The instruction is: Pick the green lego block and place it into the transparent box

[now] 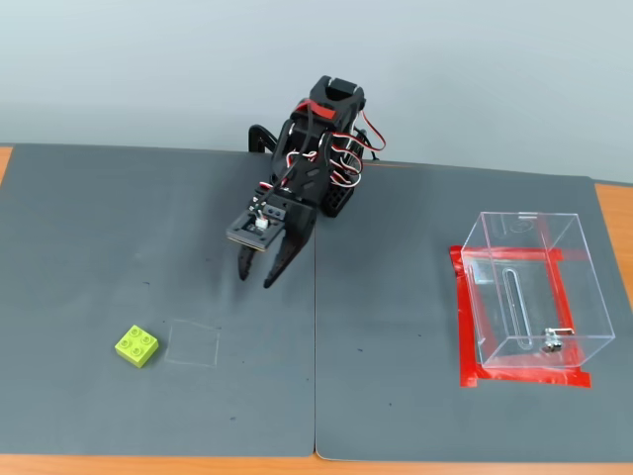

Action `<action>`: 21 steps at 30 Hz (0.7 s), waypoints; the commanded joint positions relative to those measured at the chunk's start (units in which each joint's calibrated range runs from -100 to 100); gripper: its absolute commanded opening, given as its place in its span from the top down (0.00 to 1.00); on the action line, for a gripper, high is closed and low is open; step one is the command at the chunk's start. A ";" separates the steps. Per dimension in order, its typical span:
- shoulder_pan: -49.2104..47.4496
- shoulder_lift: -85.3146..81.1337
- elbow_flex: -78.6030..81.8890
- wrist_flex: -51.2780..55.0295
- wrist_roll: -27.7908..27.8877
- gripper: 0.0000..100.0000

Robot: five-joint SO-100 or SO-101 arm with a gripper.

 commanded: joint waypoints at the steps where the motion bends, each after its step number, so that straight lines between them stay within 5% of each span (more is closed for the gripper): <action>1: 2.53 -0.26 -3.39 0.13 0.24 0.86; 15: 4.76 0.59 -8.82 0.30 0.24 0.86; 21: 13.57 12.97 -16.15 3.08 -0.02 0.86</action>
